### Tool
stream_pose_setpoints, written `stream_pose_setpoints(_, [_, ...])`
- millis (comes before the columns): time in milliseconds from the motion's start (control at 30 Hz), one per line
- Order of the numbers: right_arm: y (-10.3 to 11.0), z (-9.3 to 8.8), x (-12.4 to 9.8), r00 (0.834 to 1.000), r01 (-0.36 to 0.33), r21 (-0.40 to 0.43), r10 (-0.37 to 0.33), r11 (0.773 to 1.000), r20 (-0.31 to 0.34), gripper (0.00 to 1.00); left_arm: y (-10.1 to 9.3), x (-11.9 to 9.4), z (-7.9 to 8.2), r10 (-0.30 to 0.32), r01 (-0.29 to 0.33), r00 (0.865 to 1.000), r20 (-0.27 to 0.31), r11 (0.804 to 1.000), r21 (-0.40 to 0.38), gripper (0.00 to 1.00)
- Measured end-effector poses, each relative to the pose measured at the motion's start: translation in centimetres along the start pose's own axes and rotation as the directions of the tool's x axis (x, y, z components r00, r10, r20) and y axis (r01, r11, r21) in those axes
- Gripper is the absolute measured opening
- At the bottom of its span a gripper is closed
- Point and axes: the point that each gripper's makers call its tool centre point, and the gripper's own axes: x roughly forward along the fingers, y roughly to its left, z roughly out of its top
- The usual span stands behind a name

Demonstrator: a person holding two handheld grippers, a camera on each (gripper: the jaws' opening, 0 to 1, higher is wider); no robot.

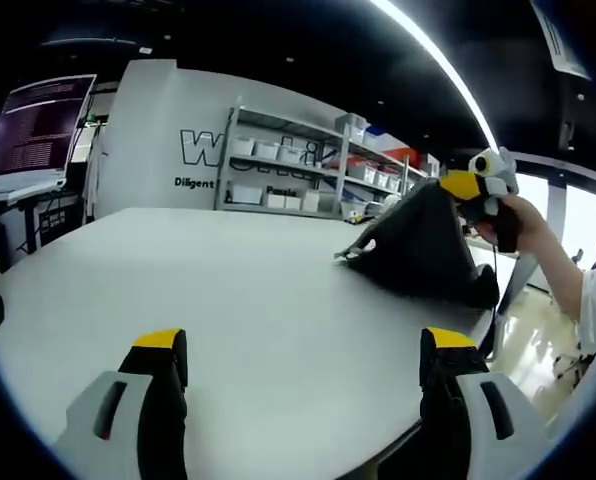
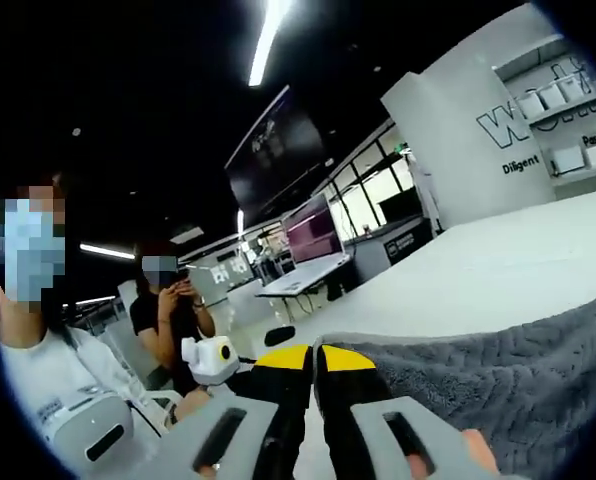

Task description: Open the folded towel by lifting each exposed corner and separating the folded layers until the towel lies flat within the target outline without major curled edges

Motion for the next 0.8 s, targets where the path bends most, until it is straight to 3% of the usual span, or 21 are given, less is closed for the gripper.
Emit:
stream_pose_setpoints(167, [1.7,-1.3,2.1,0.997,-0.071,0.011,0.071,0.997,-0.041,0.0,0.5,-0.2,-0.1,0.015,-0.015,1.0,-0.003,1.0,-0.001,0.95])
stream_pose_setpoints(400, [3.5,-4.1,3.8,0.979,-0.151,0.004,0.15,0.989,-0.136,0.0,1.1,-0.4,-0.4,0.032,-0.032,0.999,-0.011,0.999,-0.006,0.95])
stream_pose_setpoints(667, [6.8,-6.6,4.2,0.944,-0.255,0.02,0.254,0.967,-0.211,0.0,1.4,0.0,-0.9,0.038,-0.039,0.999,-0.026,0.999,-0.007,0.95])
stream_pose_setpoints(800, [8.3,-8.0,4.2,0.918,-0.303,0.018,0.297,0.953,-0.261,0.0,1.7,0.0,-0.9,0.048,-0.048,0.998,-0.027,0.999,-0.007,0.95])
